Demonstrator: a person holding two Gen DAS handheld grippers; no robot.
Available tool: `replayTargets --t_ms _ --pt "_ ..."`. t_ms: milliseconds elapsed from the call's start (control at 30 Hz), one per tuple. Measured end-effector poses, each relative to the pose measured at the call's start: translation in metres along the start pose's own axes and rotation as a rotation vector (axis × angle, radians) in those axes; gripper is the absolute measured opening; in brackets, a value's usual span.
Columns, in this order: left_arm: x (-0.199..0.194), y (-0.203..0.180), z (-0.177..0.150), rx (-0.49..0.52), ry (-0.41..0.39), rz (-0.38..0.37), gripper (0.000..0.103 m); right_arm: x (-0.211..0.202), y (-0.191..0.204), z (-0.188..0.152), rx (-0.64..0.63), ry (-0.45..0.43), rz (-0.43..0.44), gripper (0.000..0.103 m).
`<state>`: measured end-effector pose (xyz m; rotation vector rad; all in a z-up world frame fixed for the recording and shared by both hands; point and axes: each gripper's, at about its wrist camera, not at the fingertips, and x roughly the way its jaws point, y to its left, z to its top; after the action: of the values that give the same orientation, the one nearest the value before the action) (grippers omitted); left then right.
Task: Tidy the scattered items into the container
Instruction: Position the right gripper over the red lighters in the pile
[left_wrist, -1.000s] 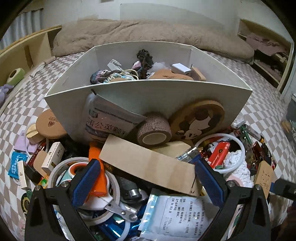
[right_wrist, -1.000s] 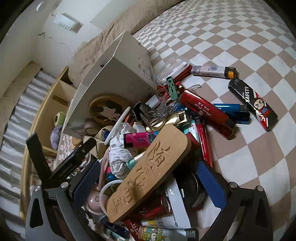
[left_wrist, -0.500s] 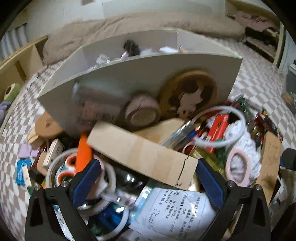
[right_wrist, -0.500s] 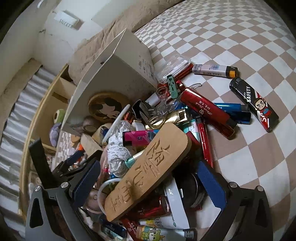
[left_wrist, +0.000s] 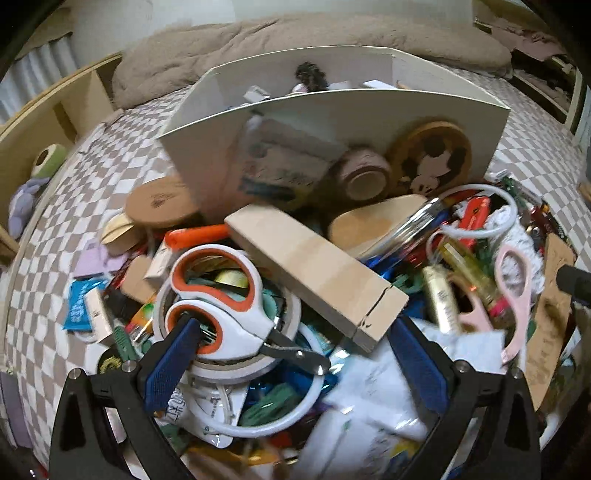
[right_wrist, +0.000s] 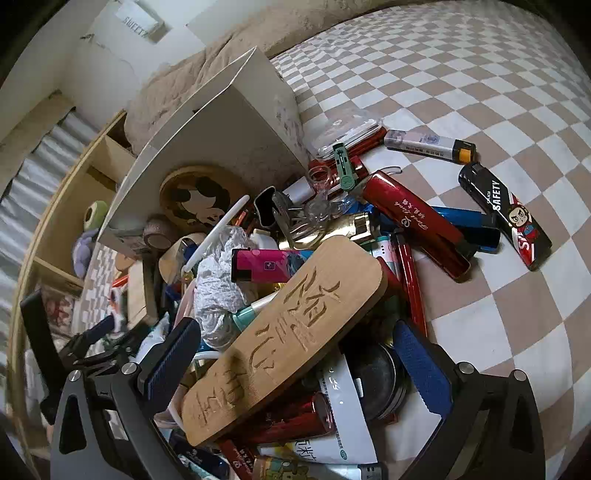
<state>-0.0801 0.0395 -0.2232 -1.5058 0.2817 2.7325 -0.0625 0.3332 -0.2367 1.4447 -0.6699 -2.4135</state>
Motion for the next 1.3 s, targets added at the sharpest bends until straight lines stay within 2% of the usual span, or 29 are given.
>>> replayTargets --t_ms 133,367,533,700,800,867,967,1067,1300 --pt "0.001 0.020 -0.008 -0.033 0.010 0.056 0.103 0.001 0.003 -0.002 -0.030 -0.014 -0.024 0.103" --pt "-0.003 0.056 -0.014 -0.166 0.024 0.023 0.103 0.004 0.004 -0.002 -0.070 -0.007 -0.064 0.103" --pt "-0.006 0.065 -0.019 -0.222 0.025 0.033 0.103 0.004 -0.008 -0.001 -0.013 0.001 -0.035 0.103" --pt "-0.016 0.072 -0.022 -0.271 -0.003 0.079 0.103 -0.001 -0.020 0.001 0.052 -0.007 0.016 0.103" --pt "-0.019 0.078 -0.025 -0.296 -0.019 0.130 0.103 0.001 -0.018 -0.001 0.039 -0.010 -0.001 0.103" --pt "-0.022 0.079 -0.024 -0.310 -0.035 0.121 0.103 0.006 -0.013 0.000 0.016 -0.012 -0.038 0.103" --pt "-0.031 0.075 -0.022 -0.295 -0.076 0.070 0.103 0.010 -0.007 -0.001 -0.006 -0.021 -0.072 0.103" --pt "-0.037 0.063 -0.013 -0.242 -0.105 0.046 0.103 0.009 -0.009 -0.001 0.008 -0.018 -0.065 0.103" --pt "-0.023 0.031 0.016 -0.095 -0.084 0.042 0.103 0.008 -0.012 -0.002 0.039 -0.029 -0.049 0.103"
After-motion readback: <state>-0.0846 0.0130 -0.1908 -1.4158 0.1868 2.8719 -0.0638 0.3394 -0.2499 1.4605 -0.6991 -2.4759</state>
